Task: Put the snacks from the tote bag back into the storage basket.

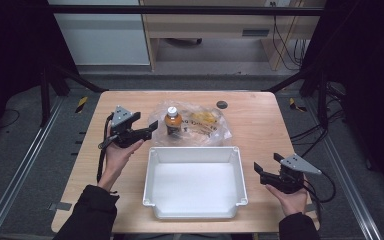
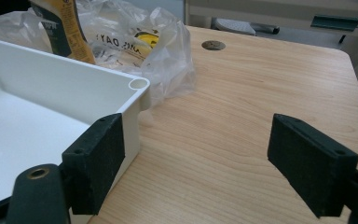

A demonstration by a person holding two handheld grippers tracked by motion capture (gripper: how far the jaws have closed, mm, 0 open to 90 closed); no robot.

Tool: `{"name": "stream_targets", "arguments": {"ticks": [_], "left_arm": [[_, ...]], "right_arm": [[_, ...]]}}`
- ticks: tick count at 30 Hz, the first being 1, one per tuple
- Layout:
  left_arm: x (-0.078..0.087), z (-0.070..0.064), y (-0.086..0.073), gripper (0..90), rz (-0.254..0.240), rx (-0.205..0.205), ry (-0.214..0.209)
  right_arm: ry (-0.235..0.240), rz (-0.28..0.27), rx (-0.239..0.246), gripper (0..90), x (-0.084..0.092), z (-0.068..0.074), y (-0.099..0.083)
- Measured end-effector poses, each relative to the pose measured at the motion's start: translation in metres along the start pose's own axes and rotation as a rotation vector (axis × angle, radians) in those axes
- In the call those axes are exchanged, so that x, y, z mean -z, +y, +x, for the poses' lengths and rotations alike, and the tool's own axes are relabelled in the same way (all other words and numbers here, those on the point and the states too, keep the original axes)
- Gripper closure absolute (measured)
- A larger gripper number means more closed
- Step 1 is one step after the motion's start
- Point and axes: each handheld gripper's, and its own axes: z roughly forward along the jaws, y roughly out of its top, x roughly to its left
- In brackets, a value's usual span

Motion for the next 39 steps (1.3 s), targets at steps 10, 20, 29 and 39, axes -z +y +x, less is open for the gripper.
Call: {"name": "stream_targets", "arguments": {"ticks": [10,20,29,39], "left_arm": [[-0.011,-0.005,0.006,24.9,-0.006,-0.014,-0.002],[-0.026,-0.012,0.013,24.9,0.011,-0.023,-0.010],[-0.036,-0.013,0.011,25.6,0.024,-0.020,-0.008],[-0.050,-0.017,0.014,26.8,0.030,-0.026,-0.006]], "right_arm": [[-0.001,-0.002,-0.003,19.0,0.001,0.000,0.000],[0.001,0.002,-0.005,19.0,0.001,0.000,0.000],[0.003,0.002,-0.007,19.2,0.001,0.000,0.000],[0.004,0.003,-0.008,19.4,0.001,0.000,0.000]]}}
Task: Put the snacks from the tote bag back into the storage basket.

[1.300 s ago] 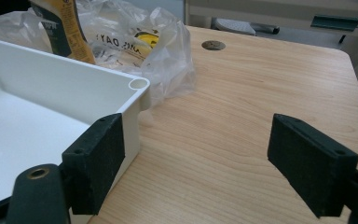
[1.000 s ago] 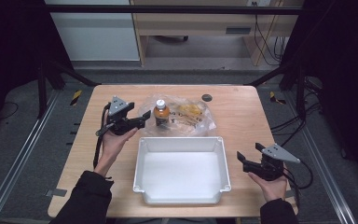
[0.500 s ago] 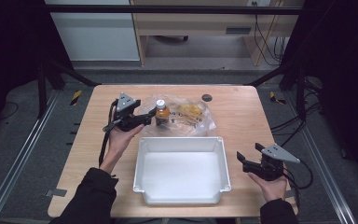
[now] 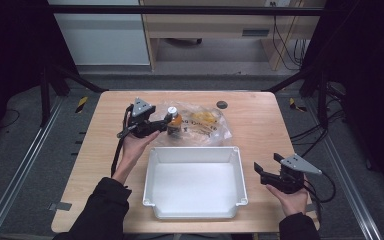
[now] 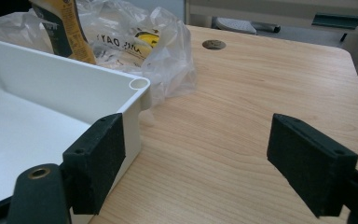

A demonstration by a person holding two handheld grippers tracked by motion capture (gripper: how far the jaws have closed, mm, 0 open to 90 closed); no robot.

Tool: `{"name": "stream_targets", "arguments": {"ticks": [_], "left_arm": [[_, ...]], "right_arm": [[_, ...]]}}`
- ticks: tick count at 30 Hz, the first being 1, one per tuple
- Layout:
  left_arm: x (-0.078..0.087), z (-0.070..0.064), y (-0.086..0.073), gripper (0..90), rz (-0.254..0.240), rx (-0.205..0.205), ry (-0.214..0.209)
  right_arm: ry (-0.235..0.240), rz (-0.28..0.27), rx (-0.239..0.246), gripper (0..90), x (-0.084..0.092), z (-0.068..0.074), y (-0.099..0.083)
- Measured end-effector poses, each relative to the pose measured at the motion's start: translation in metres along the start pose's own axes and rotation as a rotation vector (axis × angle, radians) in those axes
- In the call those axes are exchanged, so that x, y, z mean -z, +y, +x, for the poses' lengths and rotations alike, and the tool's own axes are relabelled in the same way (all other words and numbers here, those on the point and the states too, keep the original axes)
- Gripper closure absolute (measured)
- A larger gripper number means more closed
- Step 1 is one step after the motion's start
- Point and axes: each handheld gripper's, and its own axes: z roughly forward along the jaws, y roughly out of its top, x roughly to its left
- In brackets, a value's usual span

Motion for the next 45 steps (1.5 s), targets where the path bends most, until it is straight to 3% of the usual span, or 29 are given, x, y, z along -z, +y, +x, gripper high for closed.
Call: {"name": "stream_targets", "arguments": {"ticks": [6,24,45], "left_arm": [[-0.007,-0.005,0.003,27.4,-0.003,-0.025,0.013],[-0.024,-0.007,-0.003,30.9,0.007,-0.013,0.011],[-0.039,-0.005,-0.010,49.7,0.012,-0.005,-0.011]], "right_arm": [[0.001,0.000,0.000,19.4,0.000,0.000,0.000],[0.003,0.003,0.002,19.5,-0.001,0.000,0.000],[0.004,0.004,0.002,19.8,-0.001,0.000,0.000]]}}
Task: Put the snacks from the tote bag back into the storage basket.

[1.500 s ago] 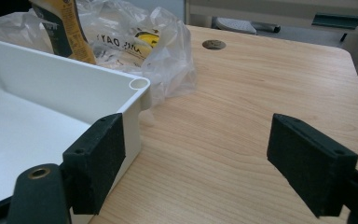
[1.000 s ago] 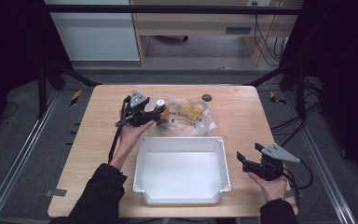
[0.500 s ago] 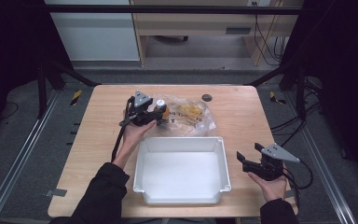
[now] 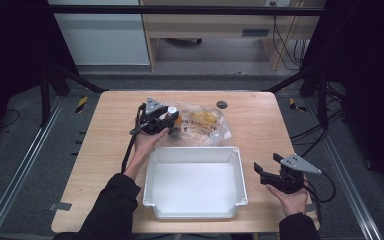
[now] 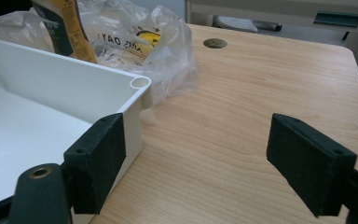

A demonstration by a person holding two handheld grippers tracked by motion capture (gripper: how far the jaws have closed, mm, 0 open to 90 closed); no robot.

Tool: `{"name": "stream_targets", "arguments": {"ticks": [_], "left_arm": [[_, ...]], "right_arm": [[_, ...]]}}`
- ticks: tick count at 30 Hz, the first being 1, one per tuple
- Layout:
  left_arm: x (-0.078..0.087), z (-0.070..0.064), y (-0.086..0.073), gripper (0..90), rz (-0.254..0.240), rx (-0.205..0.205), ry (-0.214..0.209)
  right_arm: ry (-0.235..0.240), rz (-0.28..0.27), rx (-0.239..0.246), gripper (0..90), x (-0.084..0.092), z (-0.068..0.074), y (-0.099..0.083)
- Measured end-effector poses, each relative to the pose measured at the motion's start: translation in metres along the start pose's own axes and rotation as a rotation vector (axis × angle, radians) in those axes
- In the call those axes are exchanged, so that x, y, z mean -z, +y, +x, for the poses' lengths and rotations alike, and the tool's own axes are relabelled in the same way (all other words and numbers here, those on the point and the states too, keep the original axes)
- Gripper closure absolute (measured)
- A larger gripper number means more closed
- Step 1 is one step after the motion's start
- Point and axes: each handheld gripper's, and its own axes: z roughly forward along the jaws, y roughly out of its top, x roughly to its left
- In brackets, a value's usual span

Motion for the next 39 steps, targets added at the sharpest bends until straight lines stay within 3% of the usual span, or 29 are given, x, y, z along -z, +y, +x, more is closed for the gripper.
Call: {"name": "stream_targets", "arguments": {"ticks": [5,9,28,31,39], "left_arm": [[-0.003,-0.002,0.000,55.6,-0.005,-0.007,-0.003],[-0.004,-0.005,0.004,57.8,0.019,-0.023,0.012],[-0.004,-0.007,0.008,58.6,0.034,0.021,0.036],[-0.003,-0.004,0.008,58.6,0.032,0.046,0.042],[0.006,-0.003,0.014,58.7,0.006,0.034,0.044]], "right_arm": [[-0.001,0.002,0.002,19.8,0.000,0.000,0.000],[-0.001,0.004,0.001,19.8,0.000,0.000,0.000],[0.000,0.005,0.001,19.9,-0.001,0.000,0.000],[-0.001,0.005,0.001,20.0,-0.001,0.000,0.000],[0.000,0.006,0.000,20.1,-0.001,0.001,0.000]]}}
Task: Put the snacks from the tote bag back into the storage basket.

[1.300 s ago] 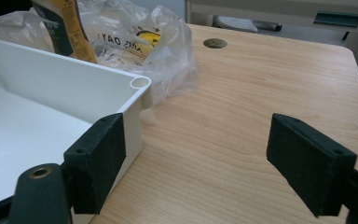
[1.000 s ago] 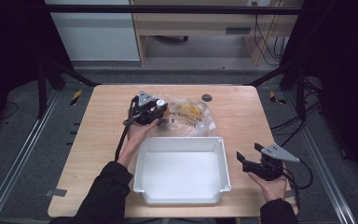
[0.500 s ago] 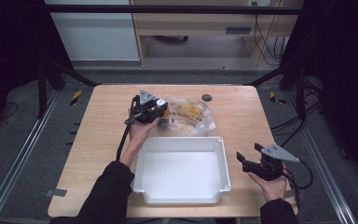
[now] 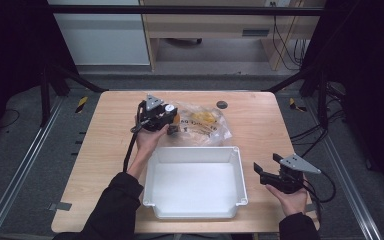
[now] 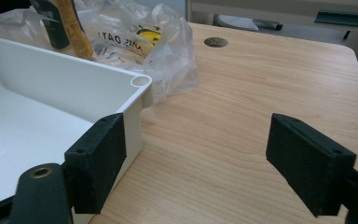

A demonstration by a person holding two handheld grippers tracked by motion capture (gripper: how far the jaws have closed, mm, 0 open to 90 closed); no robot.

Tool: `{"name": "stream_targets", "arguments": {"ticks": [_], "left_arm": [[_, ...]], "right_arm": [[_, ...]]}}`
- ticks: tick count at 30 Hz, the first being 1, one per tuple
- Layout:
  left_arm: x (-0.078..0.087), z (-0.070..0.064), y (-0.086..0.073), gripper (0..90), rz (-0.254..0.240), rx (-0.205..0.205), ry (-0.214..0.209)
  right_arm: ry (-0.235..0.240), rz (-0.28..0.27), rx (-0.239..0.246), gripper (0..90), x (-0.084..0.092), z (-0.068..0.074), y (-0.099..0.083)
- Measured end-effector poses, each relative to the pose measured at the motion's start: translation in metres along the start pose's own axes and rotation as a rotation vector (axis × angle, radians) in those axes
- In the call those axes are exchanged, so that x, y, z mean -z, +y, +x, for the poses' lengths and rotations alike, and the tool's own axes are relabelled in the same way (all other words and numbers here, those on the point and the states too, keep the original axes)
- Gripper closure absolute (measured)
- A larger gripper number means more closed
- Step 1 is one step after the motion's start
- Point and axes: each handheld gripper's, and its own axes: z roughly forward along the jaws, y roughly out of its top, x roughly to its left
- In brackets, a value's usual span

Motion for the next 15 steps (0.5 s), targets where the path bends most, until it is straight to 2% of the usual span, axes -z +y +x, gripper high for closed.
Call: {"name": "stream_targets", "arguments": {"ticks": [15], "left_arm": [[0.020,0.003,0.016,58.7,-0.038,0.007,0.009]], "right_arm": [[-0.004,0.000,-0.001,20.1,0.000,0.000,0.000]]}}
